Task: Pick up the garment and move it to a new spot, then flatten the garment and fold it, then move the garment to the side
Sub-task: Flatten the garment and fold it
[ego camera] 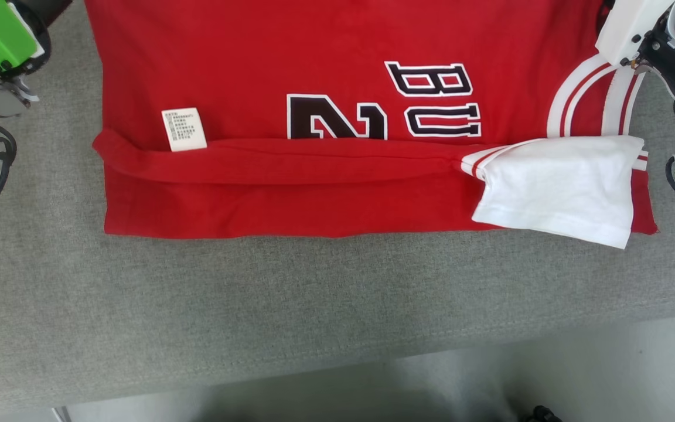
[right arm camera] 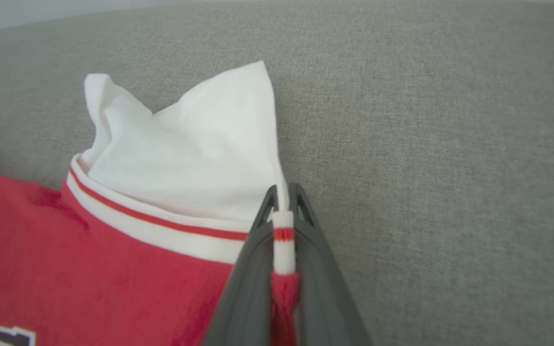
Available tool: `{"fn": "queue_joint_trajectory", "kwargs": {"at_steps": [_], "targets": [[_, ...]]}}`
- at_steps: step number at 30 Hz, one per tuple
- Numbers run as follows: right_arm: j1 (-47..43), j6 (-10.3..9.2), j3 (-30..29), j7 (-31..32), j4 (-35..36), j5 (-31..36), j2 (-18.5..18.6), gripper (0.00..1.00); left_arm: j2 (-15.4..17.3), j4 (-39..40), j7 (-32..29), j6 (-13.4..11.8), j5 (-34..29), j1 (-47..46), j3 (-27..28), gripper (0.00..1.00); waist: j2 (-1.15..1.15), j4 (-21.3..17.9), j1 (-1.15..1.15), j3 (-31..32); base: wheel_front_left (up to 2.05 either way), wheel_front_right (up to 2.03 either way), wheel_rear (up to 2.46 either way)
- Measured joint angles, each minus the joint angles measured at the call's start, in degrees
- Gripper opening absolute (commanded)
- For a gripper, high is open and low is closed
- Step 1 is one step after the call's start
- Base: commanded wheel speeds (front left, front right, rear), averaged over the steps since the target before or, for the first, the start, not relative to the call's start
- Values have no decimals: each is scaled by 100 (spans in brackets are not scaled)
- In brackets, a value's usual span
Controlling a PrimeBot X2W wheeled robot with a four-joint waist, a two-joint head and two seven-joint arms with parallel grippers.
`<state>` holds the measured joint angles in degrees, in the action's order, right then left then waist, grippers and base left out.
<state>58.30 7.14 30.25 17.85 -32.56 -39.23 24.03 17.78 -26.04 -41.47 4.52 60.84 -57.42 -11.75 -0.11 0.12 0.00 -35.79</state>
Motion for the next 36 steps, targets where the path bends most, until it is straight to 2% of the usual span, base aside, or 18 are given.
{"fn": "queue_joint_trajectory", "kwargs": {"at_steps": [6, 15, 25, 36], "targets": [[-22, 0, -55, -294, 93, -33, 46, 0, 14, -1, 104, 9, 160, -11, 98, 0, 0, -45, 0, 22, 0, 0, 0], [-388, 0, 3, -889, 643, -229, 53, 0, 20, 53, 310, 110, 328, 101, 319, 0, 0, -82, 0, 85, 0, 0, 0], [-1206, 0, 174, -1399, 999, -356, 53, 0, 98, 279, 495, 209, 590, 1001, 434, 0, 0, -132, 0, 355, 0, 0, 0], [-1959, 0, 121, -1970, 1269, -309, 305, 0, 14, 747, 907, 253, 772, 2243, 541, 0, 0, -133, 0, 804, 0, 0, 0]]}}
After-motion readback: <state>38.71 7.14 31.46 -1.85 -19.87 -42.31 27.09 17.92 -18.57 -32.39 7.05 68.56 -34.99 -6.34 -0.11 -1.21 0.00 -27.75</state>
